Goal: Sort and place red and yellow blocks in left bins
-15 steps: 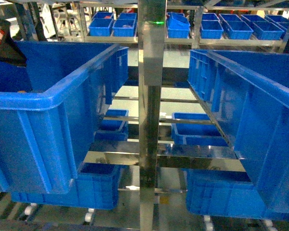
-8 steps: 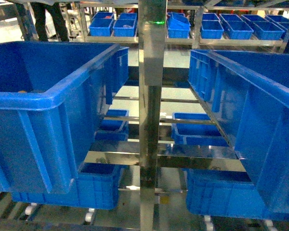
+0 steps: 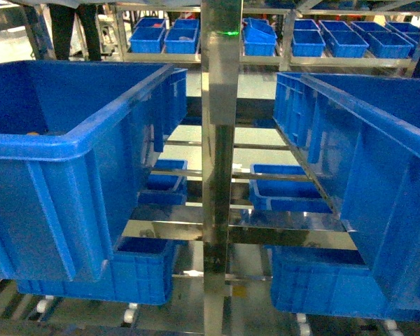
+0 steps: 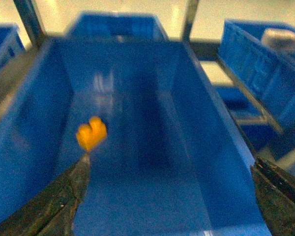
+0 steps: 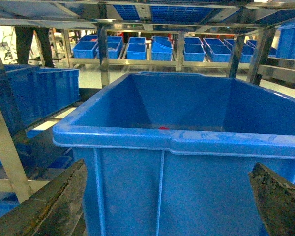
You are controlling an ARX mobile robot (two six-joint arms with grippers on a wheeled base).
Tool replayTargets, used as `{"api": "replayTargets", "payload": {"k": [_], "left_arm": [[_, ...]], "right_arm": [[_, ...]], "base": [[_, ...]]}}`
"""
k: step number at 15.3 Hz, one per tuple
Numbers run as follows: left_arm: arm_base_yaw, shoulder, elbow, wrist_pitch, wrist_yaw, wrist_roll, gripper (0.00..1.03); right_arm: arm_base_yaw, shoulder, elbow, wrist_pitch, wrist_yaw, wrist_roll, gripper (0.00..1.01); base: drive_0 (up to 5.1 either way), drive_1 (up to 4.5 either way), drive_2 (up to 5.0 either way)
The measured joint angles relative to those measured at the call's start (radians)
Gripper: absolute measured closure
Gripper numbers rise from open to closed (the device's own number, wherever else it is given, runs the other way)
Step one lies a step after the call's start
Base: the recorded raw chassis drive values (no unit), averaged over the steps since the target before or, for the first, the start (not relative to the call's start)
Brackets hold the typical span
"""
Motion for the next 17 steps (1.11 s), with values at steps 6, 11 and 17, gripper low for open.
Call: {"api": "replayTargets", "payload": {"k": [6,11,17], "left_arm": [[-0.112,-0.284,-0.611,0.671,-0.197,-0.05,0.81],[-0.218,-0.447,-0.809,0.707,-0.299,-0.053,1.01],[-0.215,-0.62,-0.918,0.643,-0.304,-0.053,1.01]], "right_arm": [[0.0,0.0,0.0,-0.001,0.0,0.0,0.04],[0.0,-0.204,0.003,-0.2,0.0,-0.001,0.69],[0.0,-0.203,0.001,-0.219,0.0,-0.003,0.99]], "base": [[0.0,0.0,0.0],[0.0,0.0,0.0],[0.0,0.0,0.0]]}}
